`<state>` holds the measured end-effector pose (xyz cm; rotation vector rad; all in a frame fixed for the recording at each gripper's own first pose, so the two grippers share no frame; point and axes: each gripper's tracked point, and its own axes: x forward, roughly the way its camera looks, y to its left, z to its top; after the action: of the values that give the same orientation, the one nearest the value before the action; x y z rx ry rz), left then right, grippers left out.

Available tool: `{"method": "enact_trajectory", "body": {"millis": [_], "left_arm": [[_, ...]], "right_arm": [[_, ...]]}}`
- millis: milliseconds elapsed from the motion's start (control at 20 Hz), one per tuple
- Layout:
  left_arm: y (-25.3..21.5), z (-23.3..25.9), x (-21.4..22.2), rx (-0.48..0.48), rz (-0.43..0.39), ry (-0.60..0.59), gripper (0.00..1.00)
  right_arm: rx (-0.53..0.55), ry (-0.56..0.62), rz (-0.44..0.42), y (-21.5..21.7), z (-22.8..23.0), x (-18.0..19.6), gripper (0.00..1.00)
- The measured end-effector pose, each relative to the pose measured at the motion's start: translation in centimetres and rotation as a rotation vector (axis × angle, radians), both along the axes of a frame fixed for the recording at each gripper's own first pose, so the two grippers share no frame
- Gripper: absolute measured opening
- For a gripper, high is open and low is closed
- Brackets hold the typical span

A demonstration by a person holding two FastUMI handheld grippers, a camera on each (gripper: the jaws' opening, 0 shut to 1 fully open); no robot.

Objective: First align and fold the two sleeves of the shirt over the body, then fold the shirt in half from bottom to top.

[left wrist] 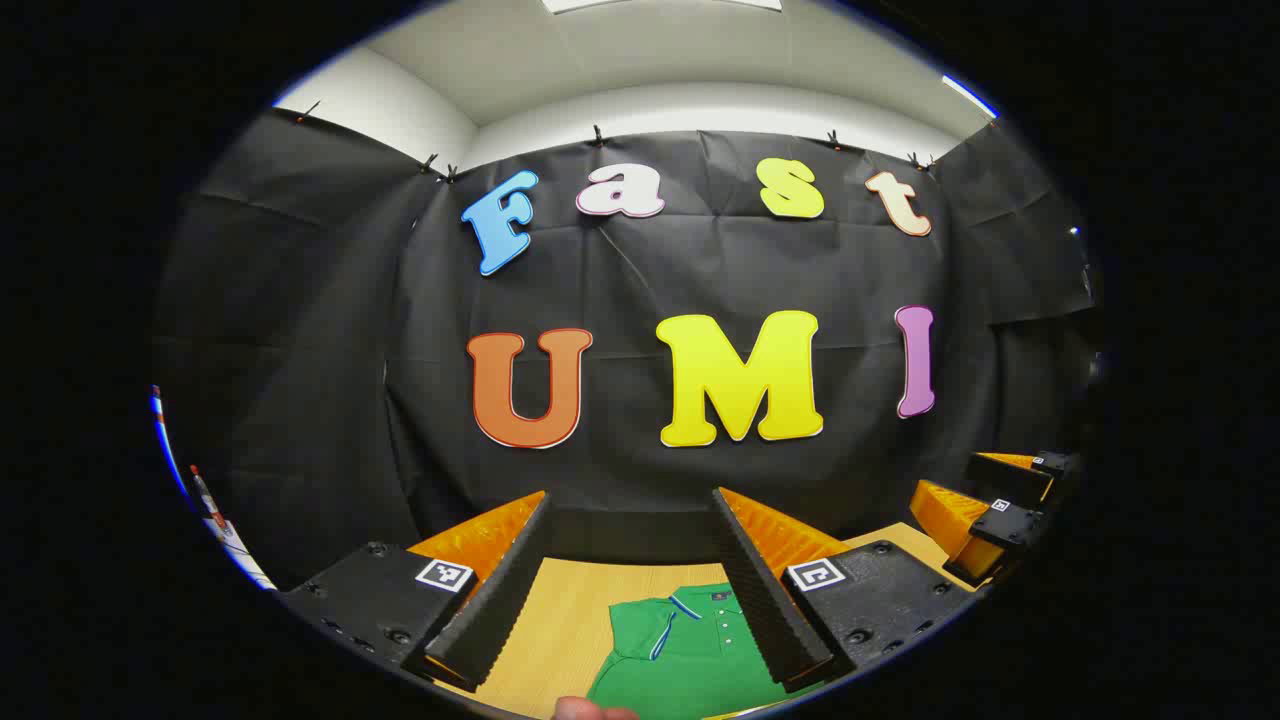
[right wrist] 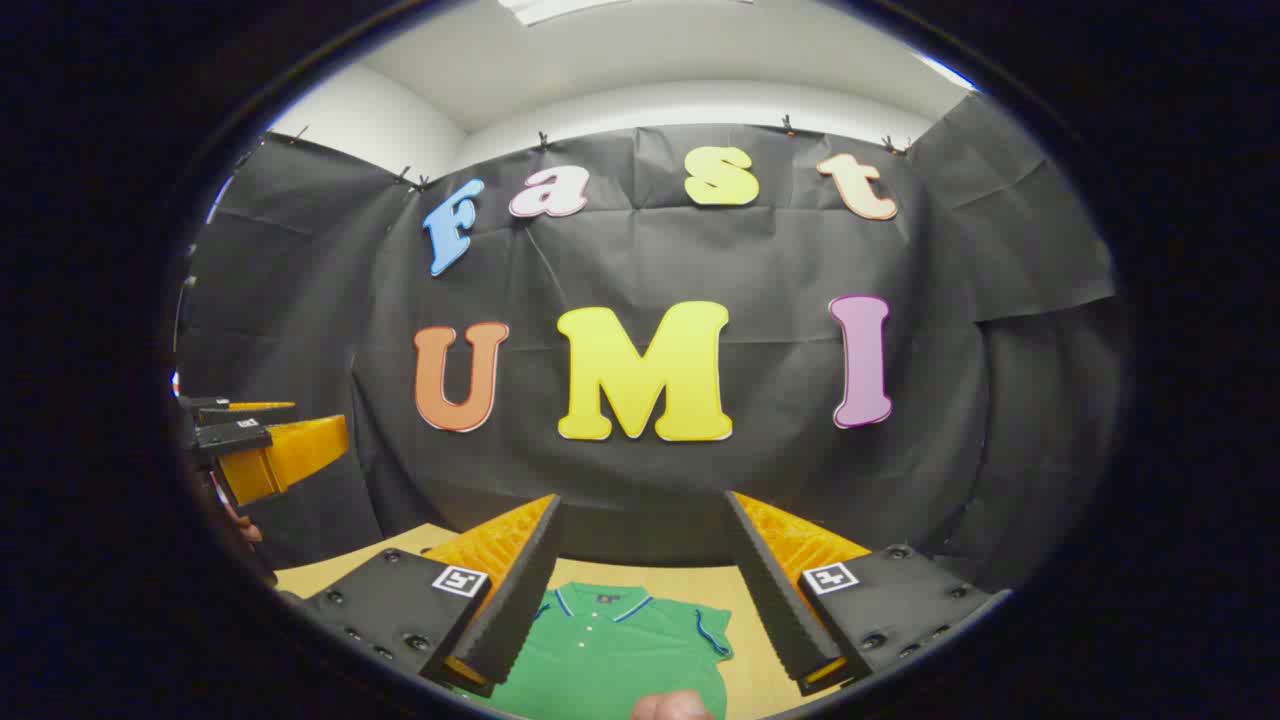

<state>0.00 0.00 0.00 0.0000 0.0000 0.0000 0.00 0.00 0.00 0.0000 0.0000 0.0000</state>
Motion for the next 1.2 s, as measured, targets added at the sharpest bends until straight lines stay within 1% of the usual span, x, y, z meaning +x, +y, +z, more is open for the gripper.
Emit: {"method": "enact_trajectory", "body": {"millis": [50, 100, 150, 200, 500, 650, 700, 800, 850, 950, 1000, 1200], "left_arm": [[-0.1, -0.2, 0.1, -0.009, -0.010, 0.004, 0.98], [-0.3, -0.7, 0.3, -0.024, -0.022, 0.009, 0.98], [-0.4, -1.1, 0.4, -0.035, -0.036, 0.016, 0.98], [-0.5, -1.4, 0.6, -0.037, -0.046, 0.025, 0.98], [-0.6, -3.0, 2.1, -0.047, -0.083, 0.056, 0.98], [-0.6, -3.1, 2.3, -0.047, -0.103, 0.050, 0.98], [-0.7, -3.3, 2.4, -0.048, -0.112, 0.053, 0.99], [-0.7, -3.8, 2.6, -0.047, -0.120, 0.063, 0.98], [-0.6, -3.9, 2.5, -0.046, -0.122, 0.068, 0.98], [-0.5, -4.5, 2.6, -0.047, -0.131, 0.081, 0.99], [-0.3, -4.8, 2.6, -0.047, -0.132, 0.088, 0.98], [0.3, -5.1, 2.6, -0.055, -0.143, 0.093, 0.98]], "right_arm": [[0.001, 0.016, -0.004, 0.2, -0.3, 0.0, 0.98], [0.000, 0.025, -0.012, 0.2, -0.5, 0.1, 0.94], [-0.001, 0.035, -0.020, 0.2, -0.6, 0.1, 0.94], [-0.004, 0.041, -0.031, -0.1, -0.9, -0.1, 0.98], [-0.019, 0.059, -0.061, -0.3, -1.3, -0.2, 0.98], [-0.031, 0.062, -0.067, 0.2, -1.2, -0.1, 0.98], [-0.036, 0.065, -0.070, 0.3, -1.3, -0.1, 1.00], [-0.046, 0.068, -0.082, 0.5, -1.2, -0.2, 0.94], [-0.047, 0.069, -0.083, 0.8, -1.3, -0.1, 0.98], [-0.055, 0.072, -0.081, 1.5, -1.2, 0.0, 0.98], [-0.058, 0.077, -0.079, 1.7, -1.4, 0.0, 0.94], [-0.053, 0.095, -0.084, 1.8, -1.6, 0.4, 0.94]]}}
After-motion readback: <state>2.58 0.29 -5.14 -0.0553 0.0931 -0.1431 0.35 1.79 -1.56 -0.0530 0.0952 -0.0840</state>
